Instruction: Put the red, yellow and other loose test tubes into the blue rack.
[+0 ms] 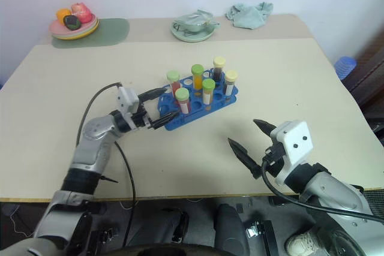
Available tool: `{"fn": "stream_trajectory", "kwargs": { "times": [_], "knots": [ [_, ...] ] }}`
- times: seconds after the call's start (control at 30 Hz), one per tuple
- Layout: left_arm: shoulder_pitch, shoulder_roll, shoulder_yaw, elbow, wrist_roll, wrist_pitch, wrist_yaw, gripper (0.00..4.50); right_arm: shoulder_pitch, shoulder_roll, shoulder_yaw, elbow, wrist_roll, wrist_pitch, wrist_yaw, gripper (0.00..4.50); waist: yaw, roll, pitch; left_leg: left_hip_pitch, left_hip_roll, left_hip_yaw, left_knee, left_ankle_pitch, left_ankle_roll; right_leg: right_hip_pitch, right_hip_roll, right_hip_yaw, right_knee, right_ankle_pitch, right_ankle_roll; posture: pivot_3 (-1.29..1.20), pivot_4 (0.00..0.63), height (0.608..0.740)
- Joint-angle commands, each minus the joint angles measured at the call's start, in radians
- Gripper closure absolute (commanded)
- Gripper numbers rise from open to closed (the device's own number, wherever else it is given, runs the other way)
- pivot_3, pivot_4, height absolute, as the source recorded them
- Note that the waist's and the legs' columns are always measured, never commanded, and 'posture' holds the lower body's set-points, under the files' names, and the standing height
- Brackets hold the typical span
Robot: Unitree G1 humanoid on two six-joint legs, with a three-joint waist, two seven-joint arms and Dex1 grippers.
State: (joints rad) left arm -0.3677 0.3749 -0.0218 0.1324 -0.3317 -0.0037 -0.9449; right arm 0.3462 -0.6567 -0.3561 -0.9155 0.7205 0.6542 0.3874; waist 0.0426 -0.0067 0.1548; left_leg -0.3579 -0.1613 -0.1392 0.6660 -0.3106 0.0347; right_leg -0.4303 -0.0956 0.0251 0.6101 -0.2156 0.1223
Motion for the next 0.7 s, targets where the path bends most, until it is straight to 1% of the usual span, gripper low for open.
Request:
{"fn": "stream_trajectory", "kwargs": {
  "times": [0.03,0.17,0.27,0.37,0.47,0.6,0.7],
  "knots": [
    [0.044,0.054,0.03,-0.151,-0.069,0.082,-0.02,0.05,0.017,-0.019,-0.042,0.017,-0.019,-0.034,0.045,0.27,-0.001,0.0,0.001,0.0,0.0,0.0,0.0,0.0,0.0,0.0,0.0,0.0,0.0,0.0,0.0,0.0,0.15,0.74],
    [0.086,0.102,0.086,-0.203,-0.147,0.155,-0.028,0.05,0.033,-0.013,-0.062,0.053,-0.042,-0.071,0.082,0.27,-0.001,0.0,0.001,0.0,0.0,0.0,0.0,0.0,0.0,0.0,0.0,0.0,0.0,0.0,0.0,0.0,0.15,0.74],
    [0.12,0.206,0.143,-0.236,-0.233,0.251,-0.109,0.05,0.071,0.001,-0.104,0.099,-0.068,-0.112,0.115,0.27,-0.004,0.0,0.002,0.0,0.0,0.0,-0.001,0.0,0.0,-0.001,0.0,0.0,0.0,0.0,0.0,0.0,0.15,0.74],
    [0.187,0.293,0.212,-0.263,-0.238,0.254,-0.13,0.05,0.113,0.005,-0.15,0.134,-0.098,-0.159,0.152,0.27,-0.004,0.002,0.003,0.001,0.0,0.0,-0.002,0.0,0.0,-0.001,0.001,0.0,0.0,0.0,0.0,0.0,0.15,0.74],
    [0.258,0.346,0.255,-0.293,-0.236,0.279,-0.12,0.05,0.125,0.006,-0.184,0.159,-0.103,-0.179,0.176,0.27,-0.002,0.004,0.004,0.001,0.0,0.0,-0.002,0.0,0.0,0.0,0.0,0.0,0.0,0.0,0.0,0.0,0.15,0.74],
    [0.336,0.376,0.299,-0.332,-0.258,0.301,-0.128,0.05,0.106,-0.016,-0.215,0.206,-0.109,-0.183,0.214,0.27,-0.002,0.004,0.005,0.001,0.0,0.0,-0.002,-0.005,0.003,0.0,0.0,0.0,0.0,0.0,0.0,0.0,0.15,0.74],
    [0.378,0.38,0.301,-0.368,-0.26,0.315,-0.118,0.05,0.077,-0.034,-0.226,0.247,-0.108,-0.183,0.238,0.27,-0.002,0.004,0.005,0.001,0.0,0.0,-0.002,-0.005,0.003,0.0,0.0,0.0,0.0,0.0,0.0,0.0,0.15,0.74]
  ]
}}
